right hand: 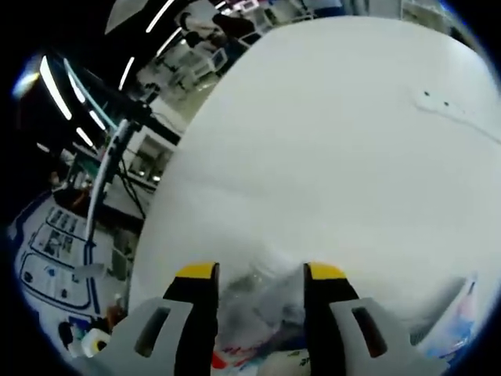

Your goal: Arrange the tabletop items into an orderly group along one side of the table until the central work area is clear of visible clutter.

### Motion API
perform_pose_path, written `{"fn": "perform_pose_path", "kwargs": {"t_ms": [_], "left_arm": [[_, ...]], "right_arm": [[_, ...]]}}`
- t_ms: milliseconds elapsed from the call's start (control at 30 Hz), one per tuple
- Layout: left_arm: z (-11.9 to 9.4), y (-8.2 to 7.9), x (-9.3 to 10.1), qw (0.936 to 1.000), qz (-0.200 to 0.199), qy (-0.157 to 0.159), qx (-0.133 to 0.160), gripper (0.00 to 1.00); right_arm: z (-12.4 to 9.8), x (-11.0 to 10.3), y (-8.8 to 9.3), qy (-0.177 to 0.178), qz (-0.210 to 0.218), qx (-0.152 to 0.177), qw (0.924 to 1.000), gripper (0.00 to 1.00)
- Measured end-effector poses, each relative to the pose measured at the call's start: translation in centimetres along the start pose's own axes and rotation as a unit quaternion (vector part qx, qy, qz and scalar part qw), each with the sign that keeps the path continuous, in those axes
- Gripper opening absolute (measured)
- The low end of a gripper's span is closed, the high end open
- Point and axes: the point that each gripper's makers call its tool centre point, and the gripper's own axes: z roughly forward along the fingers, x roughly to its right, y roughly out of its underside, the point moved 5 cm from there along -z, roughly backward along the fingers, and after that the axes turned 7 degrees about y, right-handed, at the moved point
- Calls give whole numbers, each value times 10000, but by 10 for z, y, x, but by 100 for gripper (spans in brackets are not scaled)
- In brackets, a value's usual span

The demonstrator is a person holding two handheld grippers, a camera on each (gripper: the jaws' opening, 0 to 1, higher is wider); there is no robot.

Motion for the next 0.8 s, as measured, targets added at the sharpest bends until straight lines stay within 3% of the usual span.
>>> {"fn": "perform_pose_path", "kwargs": {"t_ms": [267, 467, 800], "left_arm": [[0, 1, 1, 10000, -12, 5, -6, 37], [-1, 3, -1, 9999, -111, 13, -5, 37], [-2, 7, -1, 9999, -122, -6, -79, 37]], "right_arm": [[-1, 1, 0, -20, 32, -83, 10000, 34], [-3, -2, -5, -145, 367, 51, 9992, 24], [-11, -16, -4, -293, 158, 198, 9992, 20]]}}
